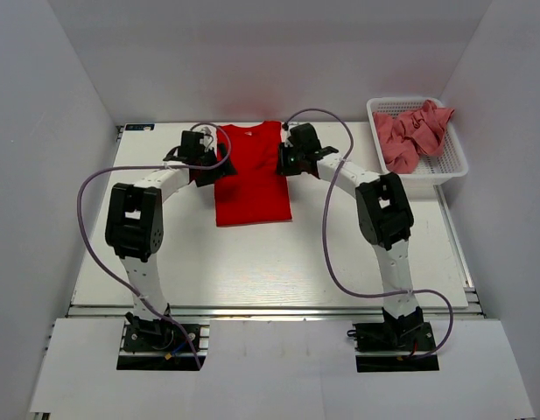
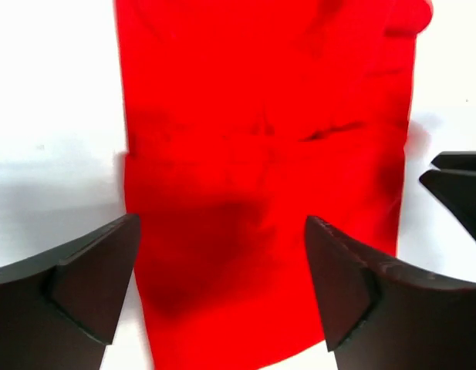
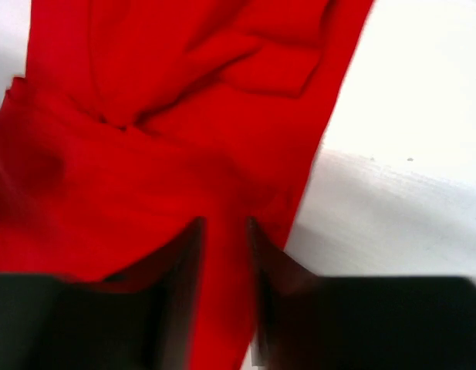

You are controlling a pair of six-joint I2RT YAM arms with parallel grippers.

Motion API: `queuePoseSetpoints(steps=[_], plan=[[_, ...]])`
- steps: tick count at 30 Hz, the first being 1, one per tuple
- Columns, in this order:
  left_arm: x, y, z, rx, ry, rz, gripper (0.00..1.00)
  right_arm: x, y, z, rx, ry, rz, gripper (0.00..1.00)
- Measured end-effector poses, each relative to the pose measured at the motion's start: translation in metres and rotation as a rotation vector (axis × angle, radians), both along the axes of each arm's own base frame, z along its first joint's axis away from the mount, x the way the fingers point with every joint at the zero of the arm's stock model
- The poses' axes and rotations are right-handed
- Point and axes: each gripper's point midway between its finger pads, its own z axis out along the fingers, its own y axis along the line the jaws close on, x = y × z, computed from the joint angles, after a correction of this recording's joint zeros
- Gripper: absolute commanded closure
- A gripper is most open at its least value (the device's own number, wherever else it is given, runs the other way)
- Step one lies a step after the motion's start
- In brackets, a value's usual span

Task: Fold and stack the t-shirts
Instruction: Fold the folded rectangular tshirt in 1/3 of the way, then grab one side of the 2/3 rectangular tshirt with both arms

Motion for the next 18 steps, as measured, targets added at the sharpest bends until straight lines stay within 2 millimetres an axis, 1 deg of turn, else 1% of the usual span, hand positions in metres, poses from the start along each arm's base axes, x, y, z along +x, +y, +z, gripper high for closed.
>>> queuePoseSetpoints(steps=[2, 3, 4, 5, 6, 7, 8, 9, 11, 14, 16, 18], plan=[[0.006, 0.003, 0.002, -0.008, -0.011, -0.011, 0.01, 0.01, -0.003, 0.001, -0.002, -0.003, -0.002, 0.5], [0.012, 0.005, 0.008, -0.011, -0.027, -0.015, 0.01, 0.016, -0.006, 0.006, 0.002, -0.012, -0.003, 0.42], [0.017, 0.006, 0.014, -0.014, -0.046, -0.023, 0.01, 0.018, -0.008, 0.008, 0.003, -0.014, -0.007, 0.37], [0.022, 0.008, 0.022, -0.015, -0.068, -0.03, 0.01, 0.021, -0.011, 0.015, 0.011, -0.026, -0.01, 0.32], [0.027, 0.009, 0.03, -0.015, -0.096, -0.038, 0.01, 0.021, -0.013, 0.02, 0.018, -0.031, -0.014, 0.21], [0.029, 0.01, 0.036, -0.015, -0.117, -0.045, 0.01, 0.022, -0.016, 0.025, 0.026, -0.039, -0.02, 0.18], [0.028, 0.01, 0.042, -0.014, -0.128, -0.051, 0.01, 0.017, -0.02, 0.029, 0.033, -0.039, -0.018, 0.1], [0.026, 0.01, 0.047, -0.014, -0.139, -0.059, 0.01, 0.01, -0.024, 0.031, 0.035, -0.028, -0.017, 0.1], [0.011, 0.01, 0.051, -0.013, -0.14, -0.074, 0.01, -0.007, -0.03, 0.036, 0.041, -0.017, -0.009, 0.1], [-0.029, 0.011, 0.045, -0.011, -0.108, -0.094, 0.01, -0.044, -0.037, 0.034, 0.065, 0.027, 0.011, 0.1], [-0.06, 0.009, 0.036, -0.019, -0.078, -0.115, 0.01, -0.077, -0.043, 0.024, 0.082, 0.086, 0.029, 0.1], [-0.09, 0.009, 0.021, -0.025, -0.039, -0.131, 0.01, -0.1, -0.046, 0.013, 0.094, 0.132, 0.048, 0.1]])
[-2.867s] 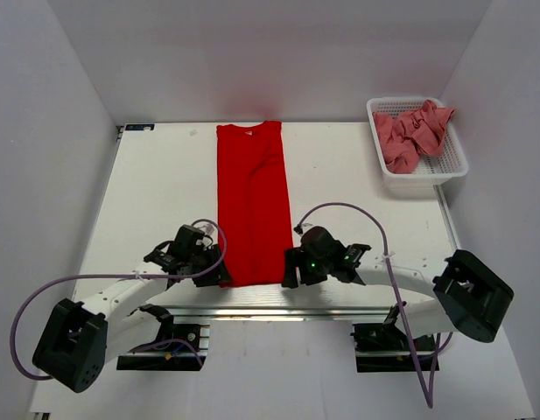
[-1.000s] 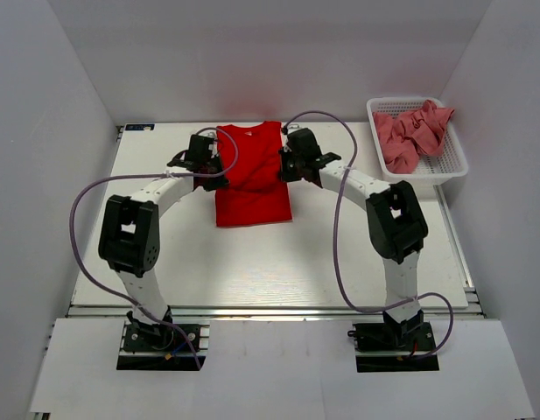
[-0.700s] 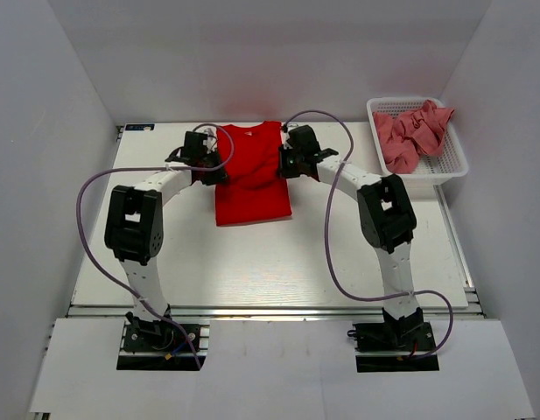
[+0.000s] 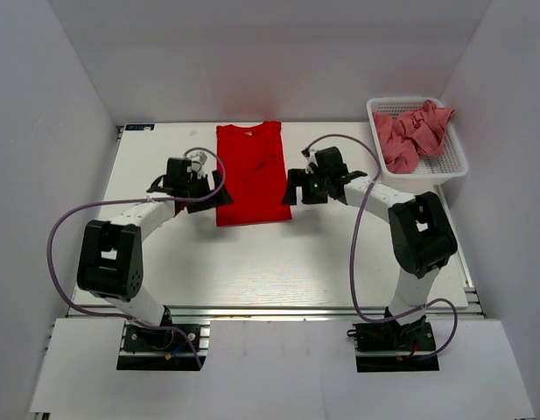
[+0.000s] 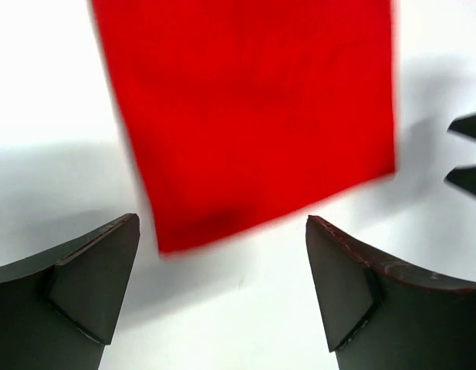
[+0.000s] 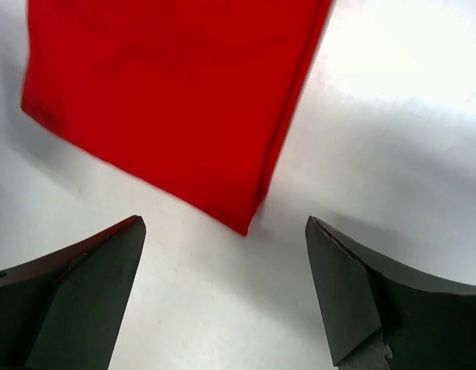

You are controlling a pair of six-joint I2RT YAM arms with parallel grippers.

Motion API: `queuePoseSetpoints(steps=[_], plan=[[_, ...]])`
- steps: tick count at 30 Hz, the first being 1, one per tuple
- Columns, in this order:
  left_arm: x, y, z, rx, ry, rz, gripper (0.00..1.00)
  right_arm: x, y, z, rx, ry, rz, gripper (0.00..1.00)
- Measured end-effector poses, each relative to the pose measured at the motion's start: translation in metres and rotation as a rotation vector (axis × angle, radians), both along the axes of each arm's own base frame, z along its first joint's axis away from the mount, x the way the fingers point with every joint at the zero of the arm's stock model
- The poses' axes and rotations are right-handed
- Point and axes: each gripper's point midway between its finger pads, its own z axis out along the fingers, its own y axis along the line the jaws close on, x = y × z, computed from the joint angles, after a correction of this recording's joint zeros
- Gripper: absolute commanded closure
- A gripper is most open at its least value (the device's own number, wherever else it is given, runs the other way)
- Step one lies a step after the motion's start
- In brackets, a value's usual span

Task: Fold and stack the t-shirts
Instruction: Grab one side of the 2/3 rectangular tshirt with both arms

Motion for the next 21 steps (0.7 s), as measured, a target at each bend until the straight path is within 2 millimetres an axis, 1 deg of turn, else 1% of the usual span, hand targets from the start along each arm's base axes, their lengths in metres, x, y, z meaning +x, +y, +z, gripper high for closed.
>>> queuePoseSetpoints(steps=[1, 2, 4, 5, 6, 7, 9, 10, 11, 13, 14, 16, 17, 18, 21], plan=[[-0.015, 0.0, -0.01, 0.002, 0.026, -0.006, 0.01, -0.013, -0.001, -0.008, 0.003, 0.032, 0.011, 0.1], [-0.027, 0.0, -0.019, 0.004, 0.049, -0.009, 0.01, -0.021, -0.002, -0.015, 0.006, 0.057, 0.021, 0.1], [-0.047, 0.003, -0.038, 0.011, 0.097, -0.012, 0.01, -0.031, -0.002, -0.026, 0.007, 0.093, 0.032, 0.1], [-0.054, 0.004, -0.045, 0.014, 0.117, -0.01, 0.01, -0.034, -0.002, -0.031, 0.008, 0.108, 0.035, 0.1], [-0.058, 0.005, -0.05, 0.016, 0.131, -0.01, 0.01, -0.034, 0.0, -0.033, 0.013, 0.114, 0.037, 0.12], [-0.061, 0.006, -0.053, 0.019, 0.14, -0.009, 0.03, -0.033, 0.001, -0.036, 0.019, 0.114, 0.04, 0.14], [-0.061, 0.006, -0.054, 0.022, 0.133, -0.01, 0.08, -0.032, 0.004, -0.041, 0.028, 0.125, 0.038, 0.2], [-0.06, 0.006, -0.054, 0.021, 0.124, -0.011, 0.14, -0.032, 0.005, -0.045, 0.031, 0.134, 0.037, 0.23], [-0.058, 0.006, -0.054, 0.02, 0.113, -0.012, 0.17, -0.032, 0.006, -0.049, 0.034, 0.144, 0.036, 0.28], [-0.055, 0.005, -0.055, 0.022, 0.096, -0.019, 0.25, -0.03, 0.01, -0.051, 0.053, 0.146, 0.04, 0.32], [-0.055, 0.005, -0.057, 0.023, 0.094, -0.022, 0.29, -0.03, 0.011, -0.051, 0.062, 0.149, 0.043, 0.38], [-0.055, 0.004, -0.064, 0.026, 0.103, -0.028, 0.4, -0.029, 0.014, -0.053, 0.073, 0.153, 0.044, 0.46], [-0.055, 0.004, -0.068, 0.029, 0.107, -0.032, 0.48, -0.028, 0.015, -0.055, 0.079, 0.159, 0.046, 0.52], [-0.053, 0.003, -0.068, 0.024, 0.101, -0.036, 0.51, -0.028, 0.017, -0.056, 0.085, 0.161, 0.048, 0.52], [-0.052, 0.002, -0.071, 0.025, 0.085, -0.046, 0.53, -0.028, 0.019, -0.058, 0.098, 0.17, 0.044, 0.59]])
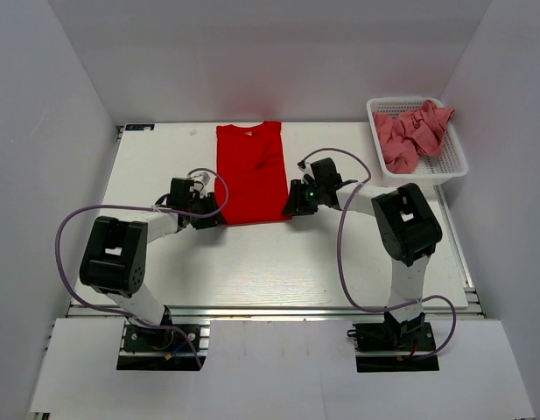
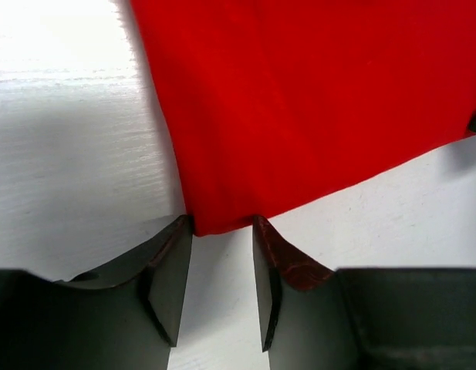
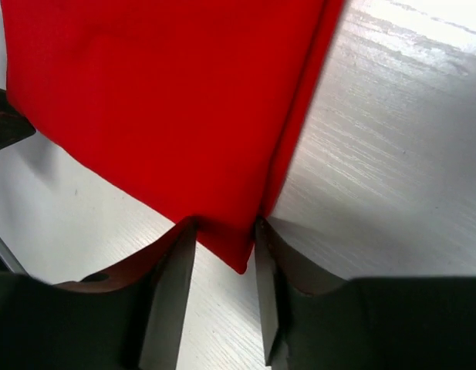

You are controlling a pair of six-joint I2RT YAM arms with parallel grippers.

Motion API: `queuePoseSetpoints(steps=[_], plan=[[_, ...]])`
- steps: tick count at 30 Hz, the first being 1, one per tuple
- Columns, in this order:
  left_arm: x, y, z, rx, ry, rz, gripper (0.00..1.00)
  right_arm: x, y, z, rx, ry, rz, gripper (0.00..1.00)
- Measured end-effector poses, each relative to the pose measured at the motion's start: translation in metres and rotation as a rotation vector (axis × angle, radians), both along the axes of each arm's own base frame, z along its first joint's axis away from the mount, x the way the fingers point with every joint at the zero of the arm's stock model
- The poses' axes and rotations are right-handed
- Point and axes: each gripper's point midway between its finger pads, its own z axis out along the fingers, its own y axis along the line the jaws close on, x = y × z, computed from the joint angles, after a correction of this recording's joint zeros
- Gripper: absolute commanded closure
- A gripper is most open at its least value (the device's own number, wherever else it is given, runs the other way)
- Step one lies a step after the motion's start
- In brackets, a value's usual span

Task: Fold and stack the t-shirts
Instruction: Grab one side of the 2/3 rectangular tshirt with both arms

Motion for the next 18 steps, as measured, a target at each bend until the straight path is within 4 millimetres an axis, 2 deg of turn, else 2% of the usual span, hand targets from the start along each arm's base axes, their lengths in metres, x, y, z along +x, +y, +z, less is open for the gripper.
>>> queuePoseSetpoints(steps=[1, 2, 4, 5, 7, 8, 13, 16, 18], plan=[[0.0, 0.0, 0.0, -0.002, -0.006, -0.002, 0.54, 0.0, 0.0, -0.001, 0.0, 0.004, -0.002, 0.59], [0.001, -0.001, 0.0, -0.004, -0.01, -0.005, 0.6, -0.001, 0.0, -0.001, 0.001, 0.008, -0.003, 0.59], [0.0, -0.002, -0.001, -0.007, -0.015, -0.011, 0.63, -0.001, 0.0, -0.001, 0.003, 0.007, -0.002, 0.66], [0.0, -0.002, -0.002, -0.009, -0.019, -0.015, 0.71, -0.002, 0.0, -0.002, 0.003, 0.008, -0.003, 0.75], [-0.001, -0.003, -0.003, -0.012, -0.018, -0.018, 0.93, -0.004, -0.001, -0.004, 0.001, 0.015, -0.003, 0.8], [-0.002, -0.004, -0.004, -0.013, -0.015, -0.021, 1.0, -0.005, -0.001, -0.005, 0.002, 0.02, -0.003, 0.83], [-0.007, -0.01, -0.004, -0.038, -0.035, -0.05, 1.0, -0.008, -0.002, -0.005, 0.006, 0.021, 0.001, 1.0], [-0.02, -0.01, 0.001, -0.045, -0.045, -0.057, 1.0, -0.018, -0.006, -0.003, 0.005, 0.024, 0.003, 1.0], [-0.03, -0.011, 0.014, -0.054, -0.067, -0.057, 1.0, -0.029, -0.01, 0.004, 0.004, 0.02, 0.009, 1.0]])
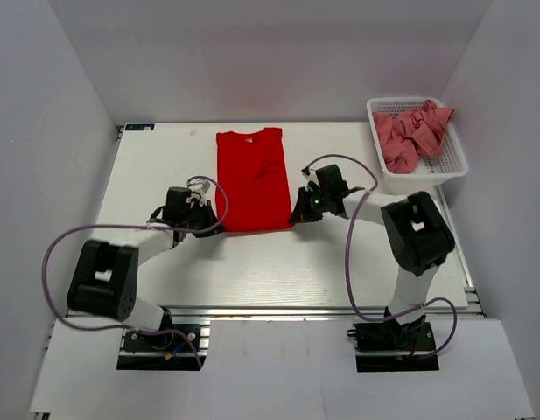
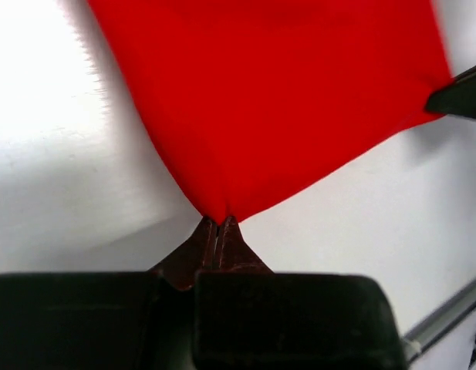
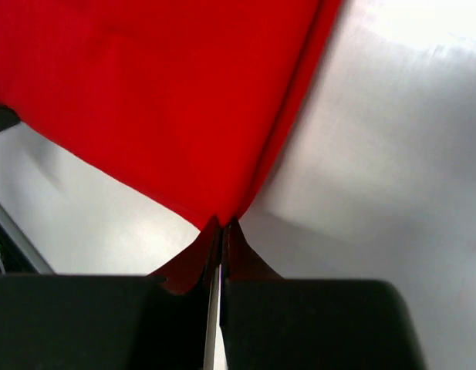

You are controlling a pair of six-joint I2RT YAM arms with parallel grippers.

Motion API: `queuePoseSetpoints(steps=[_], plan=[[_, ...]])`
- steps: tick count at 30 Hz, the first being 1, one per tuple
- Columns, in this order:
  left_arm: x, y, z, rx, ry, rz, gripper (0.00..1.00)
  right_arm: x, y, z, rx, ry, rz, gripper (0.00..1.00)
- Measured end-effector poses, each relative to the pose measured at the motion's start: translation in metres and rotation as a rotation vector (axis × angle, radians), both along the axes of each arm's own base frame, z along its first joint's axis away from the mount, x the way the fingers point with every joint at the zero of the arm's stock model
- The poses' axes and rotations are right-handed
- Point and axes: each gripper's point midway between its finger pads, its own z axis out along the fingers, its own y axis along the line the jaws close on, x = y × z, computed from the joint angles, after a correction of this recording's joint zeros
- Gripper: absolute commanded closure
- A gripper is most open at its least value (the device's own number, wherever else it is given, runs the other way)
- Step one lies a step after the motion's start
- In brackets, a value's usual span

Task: Fold and stack the t-shirts
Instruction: Grab one side of the 2/3 rectangular tshirt with both arms, then fold the long partially folded tshirt into a neat square

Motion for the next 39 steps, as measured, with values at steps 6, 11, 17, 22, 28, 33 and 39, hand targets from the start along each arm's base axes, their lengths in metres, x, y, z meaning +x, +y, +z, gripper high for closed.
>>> queuePoseSetpoints(steps=[6, 11, 17, 22, 28, 33, 39], plan=[[-0.027, -0.005, 0.076, -0.076, -0.186, -0.002, 1.0, -0.041, -0.007, 0.057, 0.032, -0.1, 0.05, 1.0], [-0.059, -0.003, 0.138, -0.157, -0.332, 0.013, 1.0, -0.083, -0.015, 0.105, 0.073, -0.174, 0.09, 1.0], [-0.079, -0.003, 0.151, -0.205, -0.322, 0.018, 1.0, -0.102, -0.02, 0.149, 0.135, -0.252, 0.1, 1.0], [-0.07, 0.0, 0.141, -0.183, -0.258, 0.068, 1.0, -0.095, -0.017, 0.145, 0.113, -0.19, 0.074, 1.0], [-0.03, 0.005, 0.146, -0.141, -0.236, 0.153, 1.0, -0.057, -0.007, 0.146, 0.075, -0.159, 0.001, 1.0], [0.007, 0.008, 0.15, -0.103, -0.231, 0.212, 1.0, -0.018, -0.007, 0.157, 0.054, -0.183, -0.075, 1.0], [0.052, 0.01, 0.157, -0.064, -0.244, 0.264, 1.0, 0.031, -0.003, 0.162, 0.047, -0.178, -0.119, 1.0]])
